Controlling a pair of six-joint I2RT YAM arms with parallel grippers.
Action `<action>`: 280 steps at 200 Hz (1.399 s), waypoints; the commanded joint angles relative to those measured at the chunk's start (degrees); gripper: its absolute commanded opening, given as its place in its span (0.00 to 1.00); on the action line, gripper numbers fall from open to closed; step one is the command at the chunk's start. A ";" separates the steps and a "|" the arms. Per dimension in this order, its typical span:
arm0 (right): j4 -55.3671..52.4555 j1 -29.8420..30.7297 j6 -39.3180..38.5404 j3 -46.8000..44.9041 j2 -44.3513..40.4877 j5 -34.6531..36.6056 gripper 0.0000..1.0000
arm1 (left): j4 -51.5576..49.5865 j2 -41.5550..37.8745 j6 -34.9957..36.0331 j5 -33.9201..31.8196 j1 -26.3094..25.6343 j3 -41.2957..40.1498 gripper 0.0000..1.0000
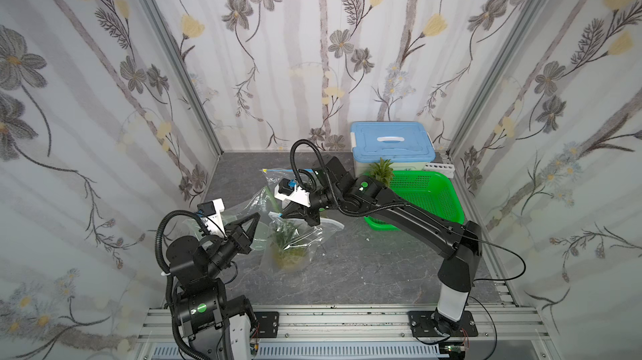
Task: Open the zip-top bag and take out the pineapple
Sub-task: Unzip the zipper on the zipper food storage bag.
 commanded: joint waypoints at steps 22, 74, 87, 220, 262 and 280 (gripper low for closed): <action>2.42 0.32 0.34 2.24 0.54 0.00 0.00 | 12.35 1.43 -7.45 6.57 0.06 -2.12 0.33; 1.42 1.23 0.34 5.42 2.37 -0.70 0.00 | 17.03 2.95 -9.32 6.86 -1.64 -4.29 0.41; 1.38 1.53 0.34 5.79 2.50 -0.44 0.00 | 17.72 3.32 -9.34 6.21 -2.51 -4.53 0.41; 0.50 2.15 0.43 6.67 2.31 0.65 0.00 | 13.05 2.07 -5.14 -2.19 -6.73 -2.95 0.00; 0.03 1.69 0.08 2.78 -0.24 2.43 0.00 | 12.46 1.86 -4.69 -3.60 -6.80 -2.30 0.00; 0.29 1.11 0.08 0.19 -2.12 3.15 0.00 | 12.38 1.80 -4.54 -4.10 -6.80 -2.06 0.00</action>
